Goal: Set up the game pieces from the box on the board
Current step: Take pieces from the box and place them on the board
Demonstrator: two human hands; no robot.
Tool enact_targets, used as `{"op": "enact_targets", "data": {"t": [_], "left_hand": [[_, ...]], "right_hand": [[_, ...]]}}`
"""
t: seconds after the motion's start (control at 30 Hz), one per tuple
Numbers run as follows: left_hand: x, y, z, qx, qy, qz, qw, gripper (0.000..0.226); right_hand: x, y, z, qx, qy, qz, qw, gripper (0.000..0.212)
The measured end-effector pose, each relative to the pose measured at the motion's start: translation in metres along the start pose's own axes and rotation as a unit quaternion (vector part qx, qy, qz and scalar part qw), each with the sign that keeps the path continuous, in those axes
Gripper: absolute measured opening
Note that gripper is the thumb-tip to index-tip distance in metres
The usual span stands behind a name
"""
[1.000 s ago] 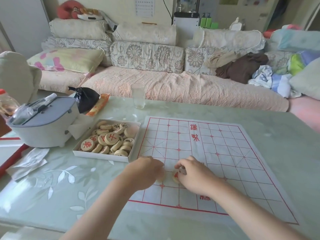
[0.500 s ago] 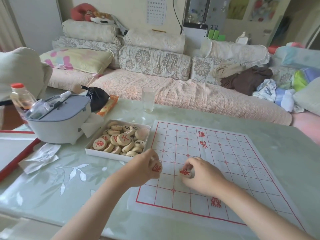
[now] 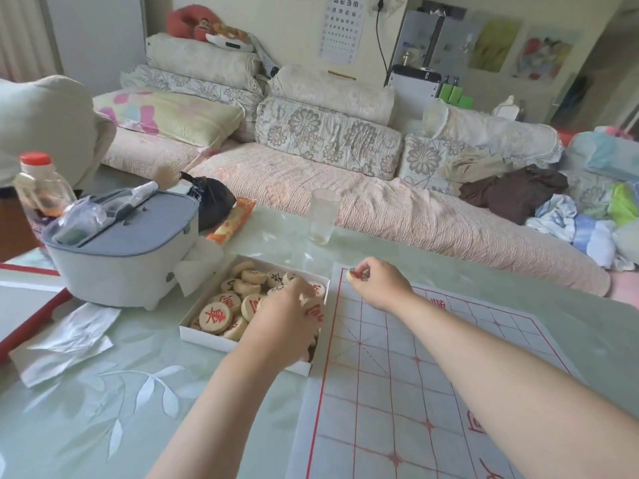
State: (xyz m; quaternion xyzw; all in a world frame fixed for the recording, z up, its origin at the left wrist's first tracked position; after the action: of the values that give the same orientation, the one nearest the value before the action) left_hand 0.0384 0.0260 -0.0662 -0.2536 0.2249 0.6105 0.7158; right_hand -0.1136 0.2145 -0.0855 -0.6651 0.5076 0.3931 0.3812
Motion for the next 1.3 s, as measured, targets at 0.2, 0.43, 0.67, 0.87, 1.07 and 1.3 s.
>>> {"op": "enact_targets", "data": {"t": [0.2,0.43,0.67,0.87,1.07,1.3], "left_hand": [[-0.018,0.007,0.001,0.037,0.025,0.025,0.999,0.027],[-0.024,0.010,-0.004,0.023,0.029,0.033,0.999,0.033],[-0.027,0.009,-0.007,0.004,-0.021,0.097,0.995,0.014],[-0.027,0.005,-0.013,-0.011,-0.157,0.131,0.979,0.019],[-0.025,-0.007,-0.018,-0.030,-0.429,0.140,0.892,0.027],[-0.016,0.007,-0.014,-0.030,-0.477,0.077,0.875,0.026]], "right_hand": [[0.006,0.059,-0.011,-0.003,-0.061,0.014,0.998,0.024],[0.015,0.073,-0.013,0.014,-0.108,-0.035,0.993,0.022],[0.005,0.017,-0.065,-0.110,0.087,-0.053,0.989,0.018],[0.015,-0.052,-0.105,-0.153,0.362,-0.209,0.895,0.019],[-0.001,-0.078,-0.112,-0.227,0.368,-0.192,0.881,0.026],[-0.019,-0.092,-0.113,-0.262,0.250,-0.159,0.919,0.028]]}}
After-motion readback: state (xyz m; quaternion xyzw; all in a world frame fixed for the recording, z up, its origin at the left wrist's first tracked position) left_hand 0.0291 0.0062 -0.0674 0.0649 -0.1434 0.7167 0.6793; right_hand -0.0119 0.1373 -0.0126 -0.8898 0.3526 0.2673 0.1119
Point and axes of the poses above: each hand's wrist, its own y-axis towards the middle knuckle, its own x-axis out of the palm, z = x × y, the point moved 7 cm from there along y, towards the middle knuckle, and after that the axes turned 14 degrees about -z, right-handed, at the moved point
